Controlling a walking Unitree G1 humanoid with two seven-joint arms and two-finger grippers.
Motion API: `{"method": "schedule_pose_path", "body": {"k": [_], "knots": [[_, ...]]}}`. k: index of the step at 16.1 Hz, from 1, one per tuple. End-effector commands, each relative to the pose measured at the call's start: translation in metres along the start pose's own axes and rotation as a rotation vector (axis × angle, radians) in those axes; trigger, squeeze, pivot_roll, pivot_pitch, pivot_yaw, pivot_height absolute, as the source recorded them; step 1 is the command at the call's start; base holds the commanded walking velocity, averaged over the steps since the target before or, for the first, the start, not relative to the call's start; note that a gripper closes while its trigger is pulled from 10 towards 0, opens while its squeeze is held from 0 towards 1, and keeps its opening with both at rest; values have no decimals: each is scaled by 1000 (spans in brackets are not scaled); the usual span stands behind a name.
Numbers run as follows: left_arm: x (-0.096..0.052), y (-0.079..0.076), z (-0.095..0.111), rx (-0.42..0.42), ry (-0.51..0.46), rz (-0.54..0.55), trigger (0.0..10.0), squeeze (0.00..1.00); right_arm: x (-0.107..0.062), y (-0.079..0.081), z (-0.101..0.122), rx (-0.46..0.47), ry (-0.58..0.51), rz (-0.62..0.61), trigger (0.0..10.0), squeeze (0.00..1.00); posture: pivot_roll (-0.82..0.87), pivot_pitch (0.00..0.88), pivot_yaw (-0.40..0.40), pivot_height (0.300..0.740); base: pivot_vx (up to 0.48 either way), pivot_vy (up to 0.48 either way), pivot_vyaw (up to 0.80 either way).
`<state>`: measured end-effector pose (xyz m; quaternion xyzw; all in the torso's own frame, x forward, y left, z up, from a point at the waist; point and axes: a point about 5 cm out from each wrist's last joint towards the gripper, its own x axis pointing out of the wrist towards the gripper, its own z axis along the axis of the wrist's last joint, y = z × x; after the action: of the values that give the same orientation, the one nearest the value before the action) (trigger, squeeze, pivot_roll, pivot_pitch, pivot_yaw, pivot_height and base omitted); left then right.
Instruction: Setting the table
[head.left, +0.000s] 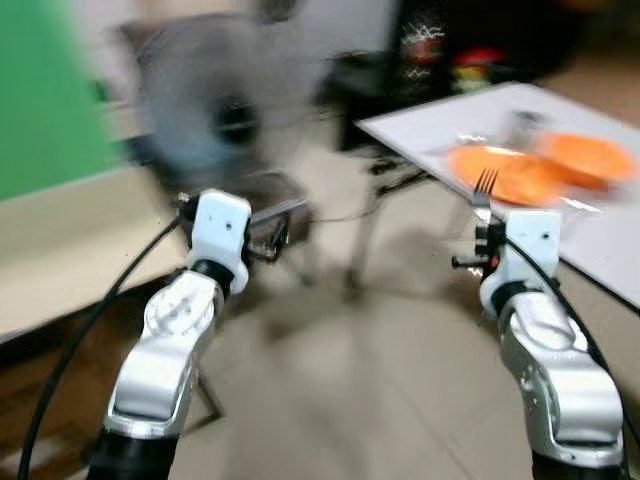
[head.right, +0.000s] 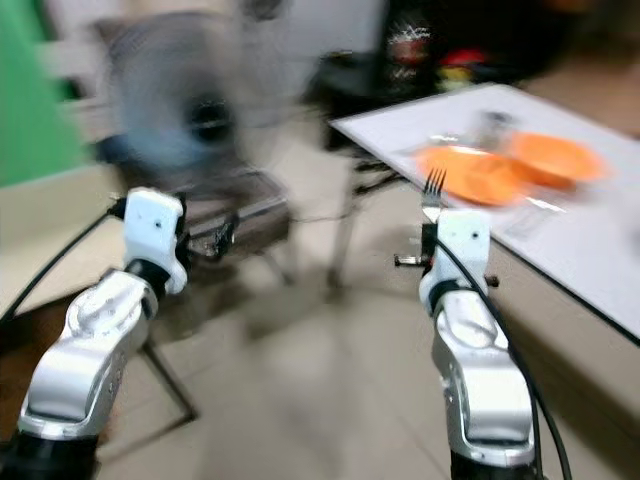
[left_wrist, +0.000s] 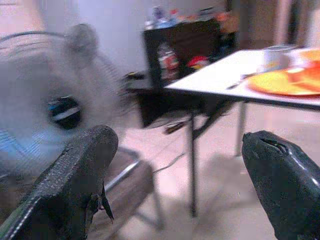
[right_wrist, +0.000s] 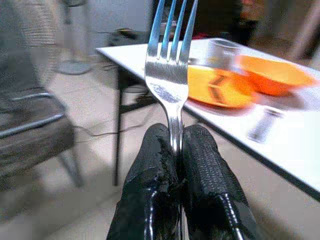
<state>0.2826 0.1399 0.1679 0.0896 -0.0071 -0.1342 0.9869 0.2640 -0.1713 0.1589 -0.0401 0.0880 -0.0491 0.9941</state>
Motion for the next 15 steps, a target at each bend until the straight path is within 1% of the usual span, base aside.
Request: {"method": "schedule_pose_path", "body": {"k": [1,9,11,14,15], "knots": [[-1,6,-3,-8,20,16,10000,0,-1,5,7,7,-26,13,10000,0,49,0,-5,740,0,480,-800],[-1,7,-4,0,26,10,10000,0,-3,6,6,23,-17,1,10000,0,42,0,3,740,0,480,-800],[0,7,-2,43,16,10,10000,0,-4,5,5,26,-14,-4,10000,0,42,0,2,740,0,0,-800],[-1,6,-3,45,24,6,10000,0,-4,4,5,27,-9,-16,10000,0,43,0,2,740,0,-480,-800],[-1,6,-4,33,20,8,10000,0,-3,3,5,26,-8,-20,10000,0,43,0,2,740,0,0,-800]]}}
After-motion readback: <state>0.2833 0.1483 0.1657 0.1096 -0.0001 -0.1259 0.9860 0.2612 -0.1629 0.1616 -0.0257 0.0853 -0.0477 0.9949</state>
